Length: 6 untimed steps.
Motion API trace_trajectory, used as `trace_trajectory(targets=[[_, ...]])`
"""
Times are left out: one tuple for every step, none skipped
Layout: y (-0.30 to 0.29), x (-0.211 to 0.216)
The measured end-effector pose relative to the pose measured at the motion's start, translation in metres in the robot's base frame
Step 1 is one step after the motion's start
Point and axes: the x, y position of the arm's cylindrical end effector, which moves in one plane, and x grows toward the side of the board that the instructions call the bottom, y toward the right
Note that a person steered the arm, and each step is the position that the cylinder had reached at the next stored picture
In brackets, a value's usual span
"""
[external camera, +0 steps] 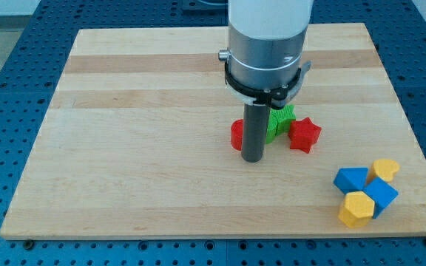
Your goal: Move arm to the bottom of red star
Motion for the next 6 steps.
trace_trajectory(targets=[[-0.036, 0.028], [-0.059, 0.036], [-0.028, 0.027], [0.011, 0.016], [0.045, 0.014], [0.088, 0.013]])
